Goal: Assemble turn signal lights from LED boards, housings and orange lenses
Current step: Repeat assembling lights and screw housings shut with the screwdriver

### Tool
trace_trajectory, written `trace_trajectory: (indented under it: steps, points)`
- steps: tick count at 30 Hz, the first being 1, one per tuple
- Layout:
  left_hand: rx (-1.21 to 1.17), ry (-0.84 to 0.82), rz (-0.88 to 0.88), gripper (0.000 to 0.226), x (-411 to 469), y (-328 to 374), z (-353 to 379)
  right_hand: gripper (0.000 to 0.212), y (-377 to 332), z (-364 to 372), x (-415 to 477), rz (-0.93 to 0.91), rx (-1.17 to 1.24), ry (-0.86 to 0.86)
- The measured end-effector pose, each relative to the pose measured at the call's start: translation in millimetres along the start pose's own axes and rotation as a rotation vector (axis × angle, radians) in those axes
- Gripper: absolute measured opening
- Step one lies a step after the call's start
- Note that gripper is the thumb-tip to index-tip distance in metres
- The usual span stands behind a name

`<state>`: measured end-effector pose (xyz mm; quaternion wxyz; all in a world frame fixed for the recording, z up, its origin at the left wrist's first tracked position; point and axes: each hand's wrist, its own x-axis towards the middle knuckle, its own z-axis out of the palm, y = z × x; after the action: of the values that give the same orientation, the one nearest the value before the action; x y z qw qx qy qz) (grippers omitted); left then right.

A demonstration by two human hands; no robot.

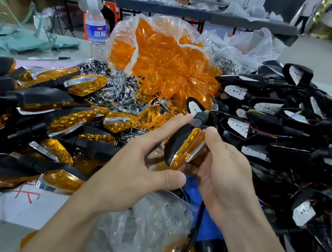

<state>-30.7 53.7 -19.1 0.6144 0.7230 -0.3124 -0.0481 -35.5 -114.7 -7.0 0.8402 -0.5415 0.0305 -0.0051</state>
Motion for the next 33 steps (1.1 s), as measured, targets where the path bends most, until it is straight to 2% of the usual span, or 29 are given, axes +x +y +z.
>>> trace_trajectory:
  steps: [7,12,18,22,25,27,33]
  points:
    - [0.128,0.192,0.055,0.071,0,2,10,0.053,1,0,-2,0.080,-0.059,0.055]
    - [0.135,0.248,0.050,0.068,-1,2,11,0.053,6,-8,2,-0.074,-0.378,0.112]
    - [0.158,0.228,0.014,0.075,-1,-2,5,0.037,-1,-7,-2,0.014,-0.261,-0.107]
    - [0.112,0.112,-0.040,0.077,-1,-2,1,0.046,-3,-6,-4,0.074,-0.224,-0.110]
    - [0.076,0.062,-0.048,0.086,-1,-1,0,0.034,-5,-7,-4,0.069,-0.192,-0.119]
    - [0.065,0.059,-0.046,0.087,-1,0,-1,0.027,-4,-9,-4,0.070,-0.159,-0.128]
    - [0.156,0.122,-0.030,0.082,-2,0,2,0.029,-3,-7,-5,0.092,-0.118,-0.115]
